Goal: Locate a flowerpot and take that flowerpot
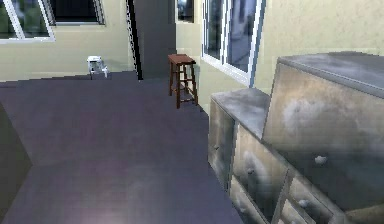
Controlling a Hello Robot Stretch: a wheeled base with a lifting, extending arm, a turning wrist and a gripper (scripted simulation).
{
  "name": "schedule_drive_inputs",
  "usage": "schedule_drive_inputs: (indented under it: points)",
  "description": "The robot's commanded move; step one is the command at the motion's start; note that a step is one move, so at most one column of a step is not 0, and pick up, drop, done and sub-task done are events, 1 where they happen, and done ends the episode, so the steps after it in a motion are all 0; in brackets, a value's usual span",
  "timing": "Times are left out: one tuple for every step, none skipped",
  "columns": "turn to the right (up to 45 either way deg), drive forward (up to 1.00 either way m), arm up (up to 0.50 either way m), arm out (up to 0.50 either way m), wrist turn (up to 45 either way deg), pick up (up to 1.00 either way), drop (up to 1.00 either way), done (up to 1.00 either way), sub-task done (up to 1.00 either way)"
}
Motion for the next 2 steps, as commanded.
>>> schedule_drive_inputs:
  points:
    - [0.0, 0.00, 0.50, 0.00, 0.0, 0.00, 0.00, 0.00, 0.00]
    - [0.0, 0.00, 0.14, 0.00, 0.0, 0.00, 0.00, 0.00, 0.00]
